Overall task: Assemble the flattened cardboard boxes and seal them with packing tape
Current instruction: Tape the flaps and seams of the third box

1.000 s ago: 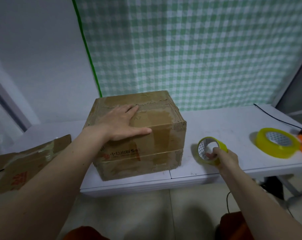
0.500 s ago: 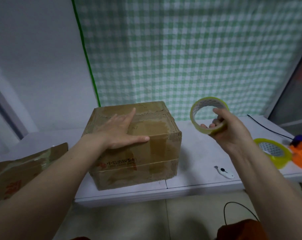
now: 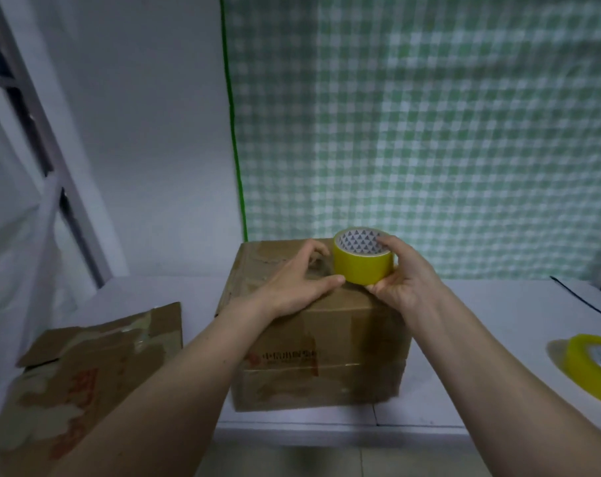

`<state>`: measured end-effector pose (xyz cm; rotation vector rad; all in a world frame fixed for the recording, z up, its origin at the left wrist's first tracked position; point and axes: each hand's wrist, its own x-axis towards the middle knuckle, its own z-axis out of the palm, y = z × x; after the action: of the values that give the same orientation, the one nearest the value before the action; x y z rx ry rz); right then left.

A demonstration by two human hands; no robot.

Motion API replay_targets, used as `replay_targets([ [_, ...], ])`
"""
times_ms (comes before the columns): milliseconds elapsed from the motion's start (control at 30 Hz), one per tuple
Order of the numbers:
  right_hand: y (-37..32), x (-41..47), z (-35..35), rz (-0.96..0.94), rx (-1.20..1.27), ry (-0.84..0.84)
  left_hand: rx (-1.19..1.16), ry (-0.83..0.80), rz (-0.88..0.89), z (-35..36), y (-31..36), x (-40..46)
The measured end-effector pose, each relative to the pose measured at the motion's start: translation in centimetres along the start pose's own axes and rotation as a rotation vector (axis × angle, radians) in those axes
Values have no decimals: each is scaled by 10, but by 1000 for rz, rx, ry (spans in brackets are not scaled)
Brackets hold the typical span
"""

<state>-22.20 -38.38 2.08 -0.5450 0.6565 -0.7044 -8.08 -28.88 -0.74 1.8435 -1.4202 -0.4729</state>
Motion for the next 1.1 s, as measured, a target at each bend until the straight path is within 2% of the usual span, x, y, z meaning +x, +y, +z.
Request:
replay_targets([
  [133, 8, 8, 3, -33, -42, -48, -17, 52, 44, -2, -1, 5],
  [267, 13, 16, -6, -124, -104, -251, -77, 132, 48, -5, -3, 5],
  [333, 16, 18, -9, -271, -329, -306, -126, 175, 14, -9, -4, 6],
  [367, 20, 21, -9, -390, -532, -277, -158, 194, -9, -11, -5, 7],
  [433, 27, 32, -7, -660, -850, -103, -221, 225, -53, -14, -7, 8],
  [467, 29, 37, -5, -777, -913, -10, -245, 237, -69, -15, -9, 9],
  [533, 32, 43, 4, -929, -887, 109, -282, 254, -96, -15, -10, 10],
  [600, 32, 51, 18, -897, -761, 74, -326, 266, -112, -15, -11, 12],
  [667, 36, 63, 32, -707, -524, -70, -358, 277, -107, -15, -11, 13],
  [733, 41, 74, 41, -549, -371, -115, -428, 307, -110, -16, -13, 13],
  [833, 45, 79, 46, -429, -415, -105, -560, 414, -154, -18, -22, 14],
  [933, 45, 83, 44, -514, -567, -52, -633, 505, -241, -22, -30, 14],
  [1100, 49, 81, 44, -698, -728, 22, -676, 431, -220, -28, -29, 14],
])
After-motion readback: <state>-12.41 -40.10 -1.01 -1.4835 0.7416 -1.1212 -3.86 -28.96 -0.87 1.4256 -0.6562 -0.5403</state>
